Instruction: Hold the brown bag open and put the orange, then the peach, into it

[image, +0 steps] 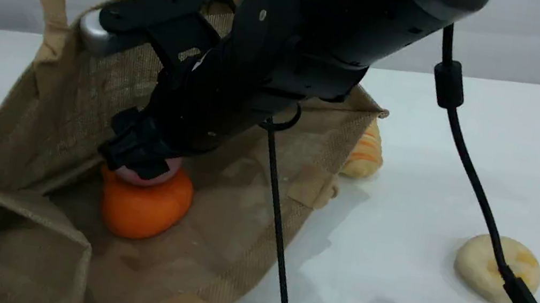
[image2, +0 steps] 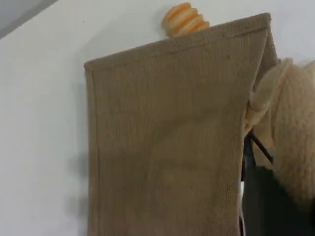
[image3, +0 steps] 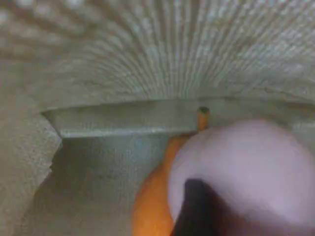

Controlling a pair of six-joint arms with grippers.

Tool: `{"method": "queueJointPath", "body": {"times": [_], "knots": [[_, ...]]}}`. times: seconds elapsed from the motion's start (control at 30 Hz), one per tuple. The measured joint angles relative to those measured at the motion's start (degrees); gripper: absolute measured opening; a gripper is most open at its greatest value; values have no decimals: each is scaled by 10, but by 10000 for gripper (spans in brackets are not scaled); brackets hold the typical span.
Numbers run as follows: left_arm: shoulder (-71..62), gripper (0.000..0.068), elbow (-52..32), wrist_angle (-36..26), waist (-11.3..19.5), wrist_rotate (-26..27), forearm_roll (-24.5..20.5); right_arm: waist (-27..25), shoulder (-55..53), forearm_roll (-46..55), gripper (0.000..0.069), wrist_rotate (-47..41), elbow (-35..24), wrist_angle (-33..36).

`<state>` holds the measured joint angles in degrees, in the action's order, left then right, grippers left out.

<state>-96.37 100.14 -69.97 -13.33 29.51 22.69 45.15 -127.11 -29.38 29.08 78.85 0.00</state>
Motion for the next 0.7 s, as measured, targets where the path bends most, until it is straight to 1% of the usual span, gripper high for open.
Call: {"method": "queueJointPath", "body": {"times": [0.1,0.27,0.53,0.7], "knots": [[0,71,0,1,0,0,0,0,11,2,519,0,0,13],[-1,71,0,0,0,0,0,-15,49,17,521,0,0,51],[-1,71,0,0,0,0,0,-61,116,30,517,-1,-1,206],[-2,71,0,0,0,0,0,-66,168,46,498,-1,-2,270]]}}
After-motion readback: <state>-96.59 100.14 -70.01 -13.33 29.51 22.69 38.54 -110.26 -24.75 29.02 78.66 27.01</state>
